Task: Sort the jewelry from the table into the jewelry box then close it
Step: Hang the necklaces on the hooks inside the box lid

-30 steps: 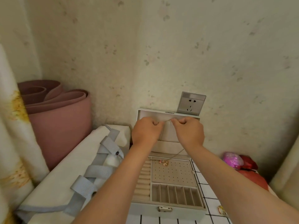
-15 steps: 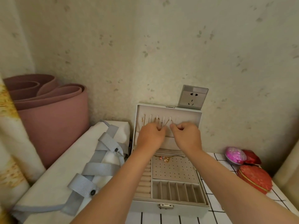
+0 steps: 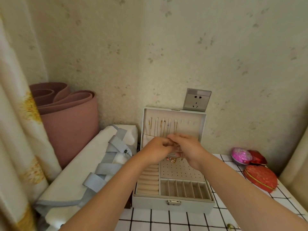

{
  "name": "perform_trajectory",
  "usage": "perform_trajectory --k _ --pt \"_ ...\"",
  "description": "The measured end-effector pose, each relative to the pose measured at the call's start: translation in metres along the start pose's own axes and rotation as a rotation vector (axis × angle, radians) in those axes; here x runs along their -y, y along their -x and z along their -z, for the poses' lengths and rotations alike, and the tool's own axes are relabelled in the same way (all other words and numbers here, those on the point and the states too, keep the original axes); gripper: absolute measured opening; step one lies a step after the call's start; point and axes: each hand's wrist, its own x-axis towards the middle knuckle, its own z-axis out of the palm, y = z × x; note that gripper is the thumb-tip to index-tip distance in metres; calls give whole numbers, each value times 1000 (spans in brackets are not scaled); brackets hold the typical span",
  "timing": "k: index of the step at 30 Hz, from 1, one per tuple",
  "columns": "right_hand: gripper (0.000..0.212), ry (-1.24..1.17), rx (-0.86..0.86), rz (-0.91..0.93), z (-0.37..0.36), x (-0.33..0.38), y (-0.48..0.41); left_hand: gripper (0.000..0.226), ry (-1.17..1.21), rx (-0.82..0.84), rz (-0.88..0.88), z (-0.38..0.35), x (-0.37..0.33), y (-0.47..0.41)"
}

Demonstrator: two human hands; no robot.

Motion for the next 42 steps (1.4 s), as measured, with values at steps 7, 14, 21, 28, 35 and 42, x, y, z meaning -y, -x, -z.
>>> perform_trajectory --k 7,14,21,28,35,42 --pt "22 213 -55 76 8 14 15 31 50 -106 2 -10 1 7" --pt "19 325 -101 175 18 23 22 26 315 -38 88 -24 -13 4" --pt "22 334 -83 93 29 11 19 13 245 -117 40 -25 -14 4" --pt "18 459 184 50 14 -13 24 11 187 -125 -2 -11 -20 8" --pt "18 414 45 91 12 -10 13 12 -50 -193 -112 -1 -9 0" --pt "16 338 -33 180 28 26 7 46 -794 -346 -345 1 23 -9"
